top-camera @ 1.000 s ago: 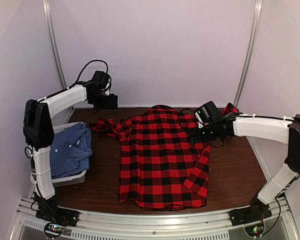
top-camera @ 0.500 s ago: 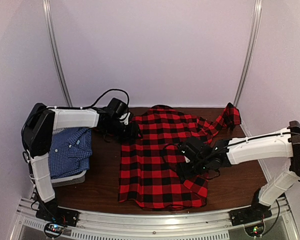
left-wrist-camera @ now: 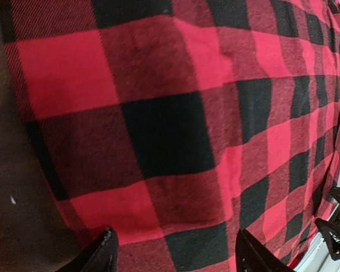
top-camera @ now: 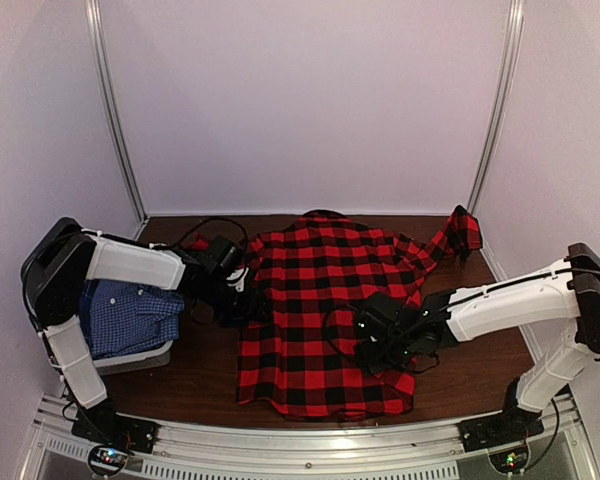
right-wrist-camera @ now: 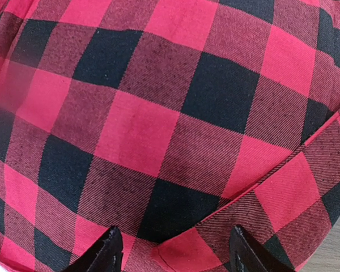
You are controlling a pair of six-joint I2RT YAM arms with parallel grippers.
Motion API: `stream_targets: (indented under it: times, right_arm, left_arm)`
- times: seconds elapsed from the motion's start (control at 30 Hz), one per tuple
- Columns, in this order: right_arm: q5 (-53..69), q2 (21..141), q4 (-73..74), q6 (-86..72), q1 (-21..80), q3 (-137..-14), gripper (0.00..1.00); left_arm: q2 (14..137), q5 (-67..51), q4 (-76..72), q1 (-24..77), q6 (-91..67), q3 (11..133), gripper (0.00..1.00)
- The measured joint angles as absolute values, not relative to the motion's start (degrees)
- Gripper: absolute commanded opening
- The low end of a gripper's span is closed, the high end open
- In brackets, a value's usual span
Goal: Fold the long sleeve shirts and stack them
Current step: Flatten out the square-folded shirt at the center of the board.
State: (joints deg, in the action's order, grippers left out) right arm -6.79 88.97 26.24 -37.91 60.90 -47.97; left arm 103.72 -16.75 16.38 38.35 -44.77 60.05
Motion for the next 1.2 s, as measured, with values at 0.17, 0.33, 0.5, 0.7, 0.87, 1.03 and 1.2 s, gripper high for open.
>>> stream_targets:
  times: [0.17, 0.33, 0.5, 0.7, 0.87, 1.03, 1.2]
  right_arm:
    - [-6.8, 89.8, 26.0, -38.0, 61.4, -47.0, 0.62]
    - [-6.9, 90.2, 26.2, -38.3, 61.5, -46.3, 0.52]
    - [-7.7, 90.1, 26.4, -39.6, 61.8, -45.0, 0.28]
    - [-9.3, 87.9, 27.6, -42.3, 61.8, -43.1, 0.08]
    - [-10.9, 82.2, 31.1, -45.9, 61.8, -40.2, 0.07]
    - [-11.9, 73.9, 35.7, -51.2, 61.8, -35.9, 0.08]
    - [-11.6, 67.7, 39.6, -56.0, 61.8, -31.5, 0.12]
  left_arm:
    - [101.9, -14.3, 16.4, 38.3, -44.7, 57.4, 0.72]
    - [101.5, -12.2, 16.6, 38.3, -44.4, 57.0, 0.72]
    - [101.4, -10.4, 17.1, 38.4, -44.0, 57.0, 0.72]
    - [101.2, -9.1, 17.8, 38.4, -43.4, 57.1, 0.72]
    - [101.1, -7.9, 18.3, 38.5, -42.9, 57.1, 0.72]
    - [101.0, -6.2, 19.3, 38.5, -42.5, 57.1, 0.72]
    - [100.9, -5.1, 19.8, 38.5, -42.3, 57.2, 0.72]
